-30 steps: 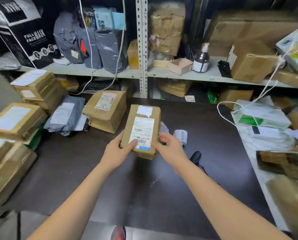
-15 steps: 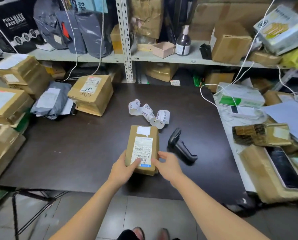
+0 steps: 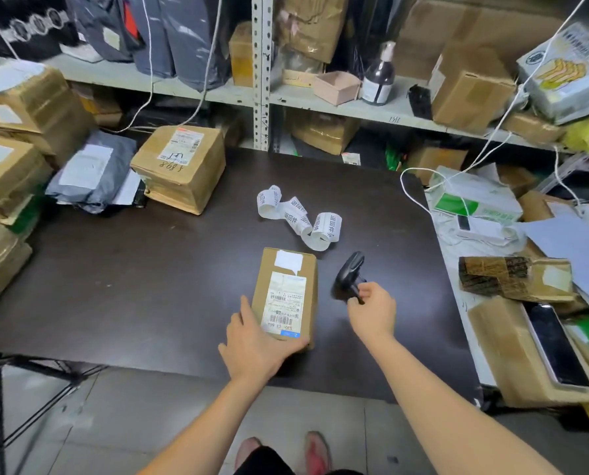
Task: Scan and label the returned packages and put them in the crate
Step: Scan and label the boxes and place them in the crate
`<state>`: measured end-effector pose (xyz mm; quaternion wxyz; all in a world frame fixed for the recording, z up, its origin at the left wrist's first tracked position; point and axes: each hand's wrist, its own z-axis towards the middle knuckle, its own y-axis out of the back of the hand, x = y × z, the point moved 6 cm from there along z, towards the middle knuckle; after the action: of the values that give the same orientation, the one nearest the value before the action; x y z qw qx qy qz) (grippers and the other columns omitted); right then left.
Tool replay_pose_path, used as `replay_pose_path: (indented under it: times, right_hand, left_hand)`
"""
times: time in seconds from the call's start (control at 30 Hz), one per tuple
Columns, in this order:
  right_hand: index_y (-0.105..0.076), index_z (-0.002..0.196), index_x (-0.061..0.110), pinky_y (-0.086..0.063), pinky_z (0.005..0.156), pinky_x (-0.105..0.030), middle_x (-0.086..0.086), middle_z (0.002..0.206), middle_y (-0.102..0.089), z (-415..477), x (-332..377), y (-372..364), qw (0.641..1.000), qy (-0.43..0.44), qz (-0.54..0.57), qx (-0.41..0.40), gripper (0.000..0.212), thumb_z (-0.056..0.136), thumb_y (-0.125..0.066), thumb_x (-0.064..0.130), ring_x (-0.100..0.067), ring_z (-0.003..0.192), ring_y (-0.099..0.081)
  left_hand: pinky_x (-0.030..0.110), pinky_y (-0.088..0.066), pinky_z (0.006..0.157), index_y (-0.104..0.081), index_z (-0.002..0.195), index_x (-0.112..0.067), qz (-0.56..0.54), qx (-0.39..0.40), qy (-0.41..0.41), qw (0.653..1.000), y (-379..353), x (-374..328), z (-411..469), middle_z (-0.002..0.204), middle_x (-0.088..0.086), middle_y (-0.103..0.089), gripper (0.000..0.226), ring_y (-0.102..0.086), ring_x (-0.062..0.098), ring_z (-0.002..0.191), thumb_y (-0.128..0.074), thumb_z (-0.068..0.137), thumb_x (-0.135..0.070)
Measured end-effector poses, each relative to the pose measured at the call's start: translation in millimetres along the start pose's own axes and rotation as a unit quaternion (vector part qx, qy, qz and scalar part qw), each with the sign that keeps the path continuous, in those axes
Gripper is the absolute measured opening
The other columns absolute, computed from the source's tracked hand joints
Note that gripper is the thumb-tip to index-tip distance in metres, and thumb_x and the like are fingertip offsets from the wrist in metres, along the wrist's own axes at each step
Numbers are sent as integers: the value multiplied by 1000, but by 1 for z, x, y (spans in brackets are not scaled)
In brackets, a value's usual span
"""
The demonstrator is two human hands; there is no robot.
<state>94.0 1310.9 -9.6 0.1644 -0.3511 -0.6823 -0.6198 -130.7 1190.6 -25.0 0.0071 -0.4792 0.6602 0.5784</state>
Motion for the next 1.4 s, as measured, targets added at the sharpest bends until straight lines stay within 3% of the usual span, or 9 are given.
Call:
replay_pose_path:
  times: [0.17,0.27,0.37,0.5,0.63,0.8,0.93,1.1,1.4]
  right_hand:
    - [-49,136,12,-43,99,-40,-11,134,-49,43,-6,1,971,20,-232,48,55,88,-69,28,-30,128,-44]
    - [-53,119,17,-48,80,-34,-7,121,-59,57,-9,-7,950,29,-292,106,43,86,-72,37,-29,112,-59]
    - [-52,113,16,-46,73,-31,-8,115,-63,63,-5,-14,933,48,-337,118,37,85,-71,31,-30,104,-63]
    - [-53,111,15,-41,72,-32,-10,112,-62,71,6,-6,949,50,-293,107,26,88,-63,21,-33,104,-62]
    - [-52,84,24,-41,62,-31,-3,85,-62,74,43,19,973,115,-141,145,14,78,-55,11,-31,78,-56]
    - [-56,72,45,-39,55,-26,23,66,-63,47,103,46,920,286,-148,224,8,66,-59,48,-6,60,-53]
    - [-58,80,36,-42,59,-27,16,71,-63,34,120,52,873,363,-247,214,16,72,-68,44,-10,68,-57]
    - [-66,92,29,-55,69,-34,10,79,-69,30,116,61,872,367,-240,216,18,75,-69,33,-18,74,-61]
    - [-61,93,35,-53,65,-34,16,77,-68,32,101,66,901,334,-166,222,19,75,-65,31,-13,71,-61]
  left_hand:
    - [53,-41,102,-10,151,-22,1,-4,33,999,-9,-9,-1,141,-4,-40,150,-43,21,134,-69,28,-85]
    - [47,-49,93,-26,133,-24,-10,-26,19,999,-10,-14,-1,122,-7,-43,127,-52,20,119,-71,28,-80]
    - [41,-53,87,-29,134,-25,-55,-31,-11,998,-8,-16,8,115,-8,-37,122,-50,19,112,-78,31,-69]
    - [27,-43,90,-22,148,-21,-82,-40,-50,995,2,-16,25,118,-15,-30,133,-40,15,123,-81,36,-60]
    - [24,-36,94,-18,152,-18,-76,-55,-84,992,16,-14,40,134,-12,-32,136,-33,12,129,-80,38,-58]
    - [25,-35,98,-24,148,-19,-93,-83,-99,987,30,-6,54,139,-13,-31,126,-33,10,131,-81,40,-50]
    - [26,-36,101,-26,149,-18,-107,-91,-108,984,35,-4,61,141,-12,-32,127,-32,9,131,-81,39,-47]
    - [30,-38,103,-26,149,-19,-105,-91,-120,983,37,-6,64,142,-10,-31,124,-31,11,132,-84,42,-44]
    - [31,-37,102,-25,149,-17,-112,-79,-104,985,34,-6,68,142,-7,-32,127,-31,13,133,-85,41,-48]
